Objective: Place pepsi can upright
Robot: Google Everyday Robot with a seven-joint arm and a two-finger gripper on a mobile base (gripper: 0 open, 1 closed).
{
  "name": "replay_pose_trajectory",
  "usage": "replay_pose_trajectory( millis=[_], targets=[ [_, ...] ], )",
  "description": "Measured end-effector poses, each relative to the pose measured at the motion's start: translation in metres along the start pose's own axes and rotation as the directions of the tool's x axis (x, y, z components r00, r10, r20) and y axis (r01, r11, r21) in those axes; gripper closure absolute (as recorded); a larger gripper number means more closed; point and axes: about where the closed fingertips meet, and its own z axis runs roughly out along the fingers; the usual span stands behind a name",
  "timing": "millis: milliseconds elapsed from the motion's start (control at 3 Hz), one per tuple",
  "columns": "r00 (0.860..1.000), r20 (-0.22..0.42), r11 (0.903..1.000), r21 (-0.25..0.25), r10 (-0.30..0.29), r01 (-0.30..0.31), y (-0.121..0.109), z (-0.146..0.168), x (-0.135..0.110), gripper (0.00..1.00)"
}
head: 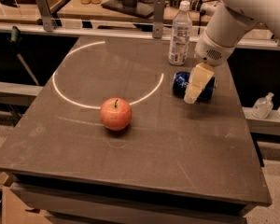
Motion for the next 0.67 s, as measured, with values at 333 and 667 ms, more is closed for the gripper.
replay_pose_trajectory(
  millis=[333, 667],
  targets=[
    [0.998, -0.050, 0.9989, 0.007, 0.046, -0.046, -0.0085, 0.0133, -0.0061, 0.15],
    [0.994, -0.084, 0.9974, 0.011, 0.072, -0.071, -0.0121, 0.0210, -0.0097, 0.39]
  ],
)
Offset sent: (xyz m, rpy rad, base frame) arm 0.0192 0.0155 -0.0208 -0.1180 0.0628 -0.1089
